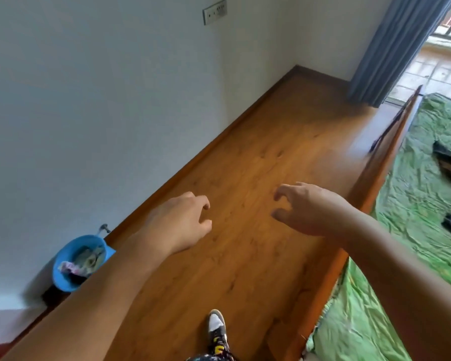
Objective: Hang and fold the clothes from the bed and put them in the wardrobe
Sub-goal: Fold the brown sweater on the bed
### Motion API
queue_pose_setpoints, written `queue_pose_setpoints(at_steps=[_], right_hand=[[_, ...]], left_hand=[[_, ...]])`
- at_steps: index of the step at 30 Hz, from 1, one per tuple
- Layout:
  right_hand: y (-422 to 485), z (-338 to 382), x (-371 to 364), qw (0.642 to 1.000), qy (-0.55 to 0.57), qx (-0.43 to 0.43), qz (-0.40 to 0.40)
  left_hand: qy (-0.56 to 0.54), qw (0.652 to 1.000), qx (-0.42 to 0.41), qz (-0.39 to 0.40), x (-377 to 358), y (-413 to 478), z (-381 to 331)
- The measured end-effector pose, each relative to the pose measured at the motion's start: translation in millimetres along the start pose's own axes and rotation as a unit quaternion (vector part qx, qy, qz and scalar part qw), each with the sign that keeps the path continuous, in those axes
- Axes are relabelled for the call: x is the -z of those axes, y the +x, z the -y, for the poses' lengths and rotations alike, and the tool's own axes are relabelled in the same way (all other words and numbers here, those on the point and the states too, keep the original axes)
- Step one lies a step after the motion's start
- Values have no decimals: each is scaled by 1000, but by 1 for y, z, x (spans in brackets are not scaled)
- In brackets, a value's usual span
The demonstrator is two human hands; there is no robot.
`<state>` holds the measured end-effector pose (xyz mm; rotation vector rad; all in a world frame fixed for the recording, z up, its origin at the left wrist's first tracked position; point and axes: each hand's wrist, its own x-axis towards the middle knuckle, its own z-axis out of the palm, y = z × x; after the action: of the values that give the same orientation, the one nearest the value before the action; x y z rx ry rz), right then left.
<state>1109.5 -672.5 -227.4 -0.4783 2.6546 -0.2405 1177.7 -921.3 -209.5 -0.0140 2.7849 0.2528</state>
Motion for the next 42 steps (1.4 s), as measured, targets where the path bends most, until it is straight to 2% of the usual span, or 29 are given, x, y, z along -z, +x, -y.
queue_pose_setpoints(at_steps=[5,10,20,27,33,42], right_hand=[[40,-6,17,999,11,-47,-13],[51,-60,34,991,31,-128,-37],[92,-227,89,968,93,-223,-62],[80,-345,127,940,115,-314,-70],[60,-433,131,893,169,-410,-74],[87,-557,143,776,265,-567,-72]], left_hand=[[18,999,-33,-2,28,69,15],[36,994,-100,16,45,146,-24],[60,971,-228,31,68,303,-189],[87,942,-322,38,81,392,-327],[118,892,-430,74,72,459,-456],[195,775,-582,147,54,592,-631]])
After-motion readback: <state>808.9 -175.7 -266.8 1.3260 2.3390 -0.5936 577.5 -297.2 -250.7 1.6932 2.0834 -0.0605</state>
